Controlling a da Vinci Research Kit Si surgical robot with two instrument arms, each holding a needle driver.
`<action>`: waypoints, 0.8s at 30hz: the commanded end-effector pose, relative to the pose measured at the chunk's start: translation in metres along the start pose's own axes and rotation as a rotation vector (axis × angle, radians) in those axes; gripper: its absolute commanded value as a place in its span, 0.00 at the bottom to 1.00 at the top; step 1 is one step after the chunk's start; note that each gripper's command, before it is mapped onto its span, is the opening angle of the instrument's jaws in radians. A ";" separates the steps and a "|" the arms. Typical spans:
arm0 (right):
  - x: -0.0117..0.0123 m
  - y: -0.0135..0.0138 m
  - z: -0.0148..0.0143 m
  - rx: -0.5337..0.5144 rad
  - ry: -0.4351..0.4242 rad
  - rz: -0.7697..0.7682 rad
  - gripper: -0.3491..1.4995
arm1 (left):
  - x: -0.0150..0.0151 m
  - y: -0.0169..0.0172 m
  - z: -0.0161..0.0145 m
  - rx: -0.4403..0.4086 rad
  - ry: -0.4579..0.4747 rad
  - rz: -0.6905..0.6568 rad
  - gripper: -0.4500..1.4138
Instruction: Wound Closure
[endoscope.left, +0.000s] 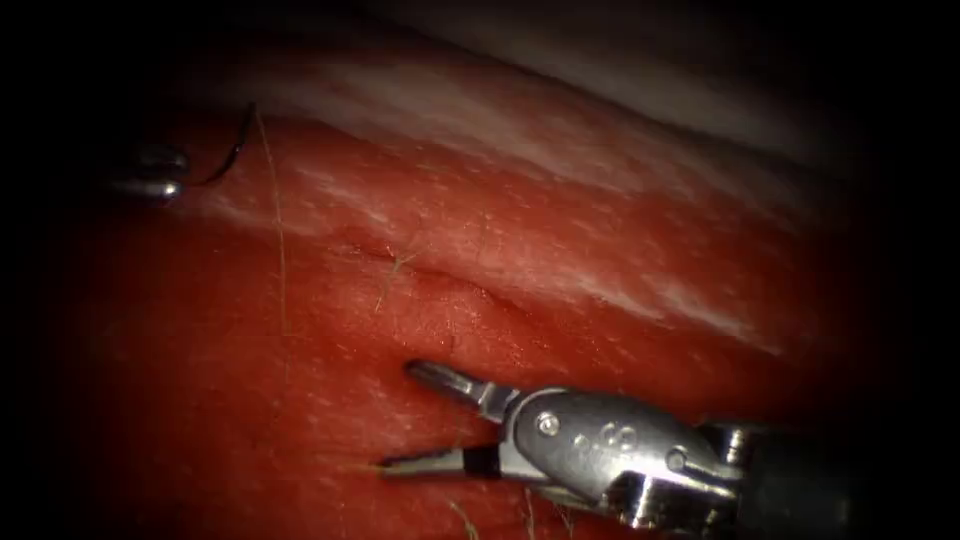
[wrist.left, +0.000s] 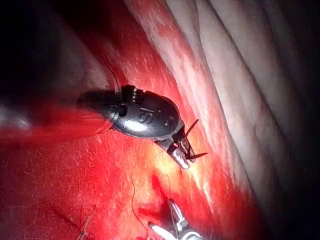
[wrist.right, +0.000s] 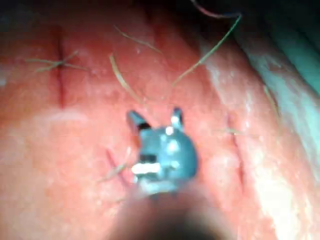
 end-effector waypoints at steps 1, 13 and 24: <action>0.0003 0.0001 0.0004 0.003 0.002 -0.006 0.94 | -0.0008 0.0000 0.0003 0.003 -0.004 -0.003 0.05; 0.0013 0.0017 -0.0050 0.048 0.009 -0.034 0.92 | -0.0035 -0.0029 -0.0025 0.200 -0.202 0.005 0.05; 0.0028 0.0091 -0.0027 -0.217 -0.220 -0.193 0.85 | -0.0050 -0.0028 -0.0020 0.176 -0.225 0.005 0.05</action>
